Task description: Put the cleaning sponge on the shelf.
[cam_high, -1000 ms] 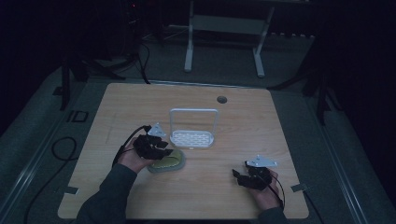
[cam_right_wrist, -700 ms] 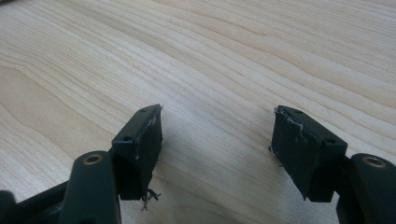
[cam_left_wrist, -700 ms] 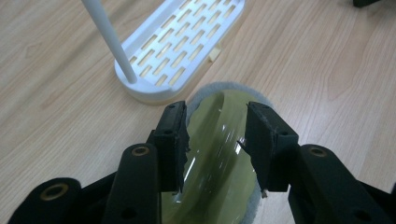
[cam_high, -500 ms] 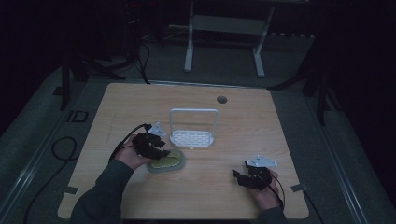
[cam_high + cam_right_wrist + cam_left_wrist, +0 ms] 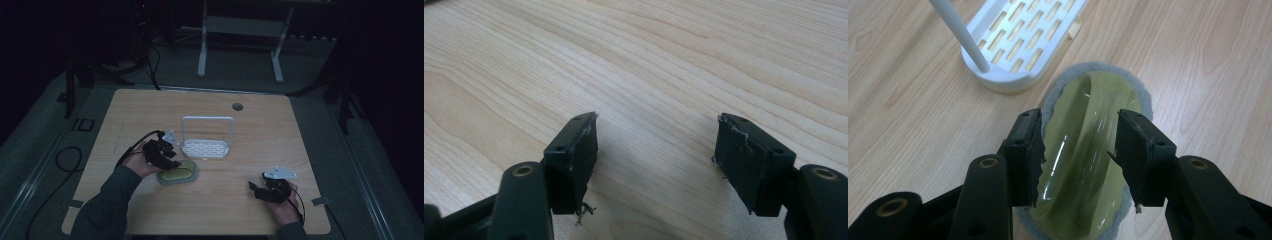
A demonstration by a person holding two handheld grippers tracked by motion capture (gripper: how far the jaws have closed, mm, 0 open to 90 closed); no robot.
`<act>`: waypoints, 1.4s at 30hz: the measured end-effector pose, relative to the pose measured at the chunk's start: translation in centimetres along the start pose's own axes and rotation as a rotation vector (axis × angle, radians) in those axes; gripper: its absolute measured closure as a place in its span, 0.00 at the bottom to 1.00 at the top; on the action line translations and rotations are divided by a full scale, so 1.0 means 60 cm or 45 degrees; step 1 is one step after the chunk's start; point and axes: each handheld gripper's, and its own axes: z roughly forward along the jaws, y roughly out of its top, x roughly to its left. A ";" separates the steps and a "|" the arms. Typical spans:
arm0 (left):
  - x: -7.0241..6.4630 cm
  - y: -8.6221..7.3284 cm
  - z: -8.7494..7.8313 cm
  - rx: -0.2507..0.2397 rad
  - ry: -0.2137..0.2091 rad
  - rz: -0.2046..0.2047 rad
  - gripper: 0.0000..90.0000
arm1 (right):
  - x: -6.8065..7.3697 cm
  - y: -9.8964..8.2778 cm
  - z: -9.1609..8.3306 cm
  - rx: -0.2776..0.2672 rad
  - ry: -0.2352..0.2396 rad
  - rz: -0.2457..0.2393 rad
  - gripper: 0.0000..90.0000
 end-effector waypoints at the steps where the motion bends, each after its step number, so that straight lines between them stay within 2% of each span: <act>1: 0.000 0.002 -0.001 0.009 -0.001 0.006 0.60 | 0.000 0.000 0.000 0.000 0.000 0.000 0.37; 10: -0.001 0.017 -0.003 0.067 -0.014 0.071 0.61 | 0.000 0.000 0.000 0.001 0.001 0.002 0.37; 19: 0.000 0.028 0.007 0.177 0.000 0.148 0.61 | 0.000 0.000 0.000 0.001 0.001 0.002 0.37; 27: -0.005 0.035 0.008 0.196 -0.019 0.176 0.61 | 0.000 0.000 0.000 0.001 0.001 0.002 0.37; 42: -0.014 0.053 0.017 0.324 0.001 0.251 0.60 | 0.000 0.000 0.000 0.001 0.001 0.001 0.37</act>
